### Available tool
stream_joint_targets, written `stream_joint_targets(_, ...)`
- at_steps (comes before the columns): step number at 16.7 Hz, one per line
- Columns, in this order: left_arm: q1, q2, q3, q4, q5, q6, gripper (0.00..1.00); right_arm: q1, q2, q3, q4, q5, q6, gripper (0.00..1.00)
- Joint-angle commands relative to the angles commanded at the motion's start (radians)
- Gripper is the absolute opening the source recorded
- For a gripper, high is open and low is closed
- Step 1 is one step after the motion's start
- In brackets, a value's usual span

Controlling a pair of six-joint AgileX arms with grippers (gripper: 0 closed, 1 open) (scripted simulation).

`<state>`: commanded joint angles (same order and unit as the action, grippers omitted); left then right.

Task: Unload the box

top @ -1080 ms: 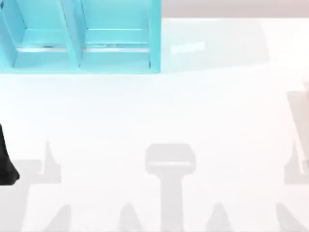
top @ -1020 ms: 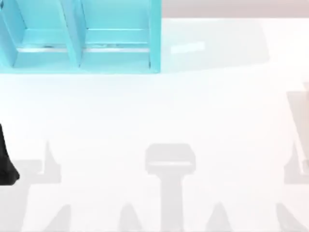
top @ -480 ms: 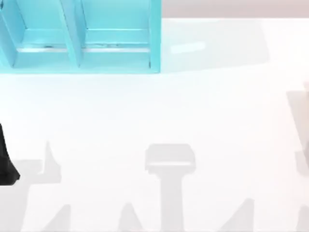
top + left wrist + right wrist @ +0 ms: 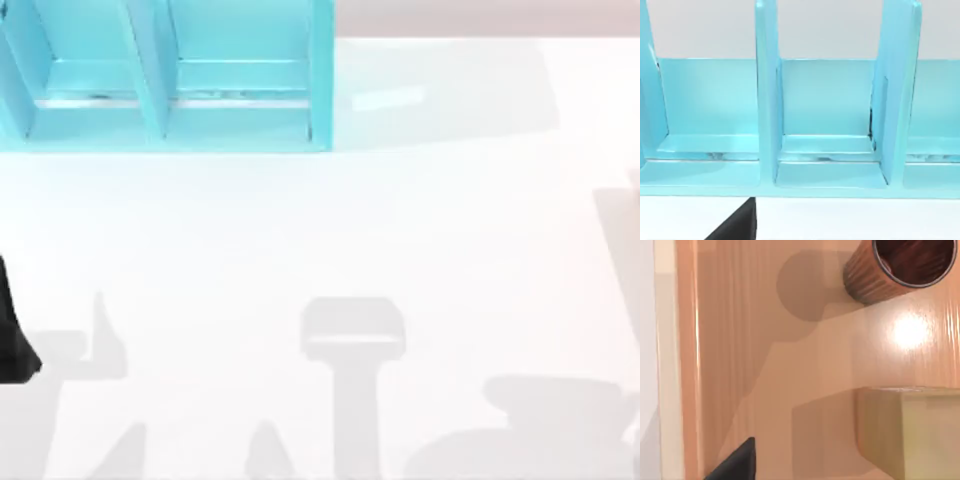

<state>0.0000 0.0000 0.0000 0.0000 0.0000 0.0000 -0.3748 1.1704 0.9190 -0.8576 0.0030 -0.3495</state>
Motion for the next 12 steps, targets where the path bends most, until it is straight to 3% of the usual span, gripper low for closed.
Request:
stream_joint_targets(6, 0.000, 0.000, 0.000, 0.000, 0.000, 0.000, 1.00, -0.136, 0.406, 0.330, -0.305, 0.002, -0.127, 1.00)
stream_joint_targets(12, 0.000, 0.000, 0.000, 0.000, 0.000, 0.000, 1.00, -0.175, 0.483, 0.407, -0.383, 0.003, -0.164, 1.00)
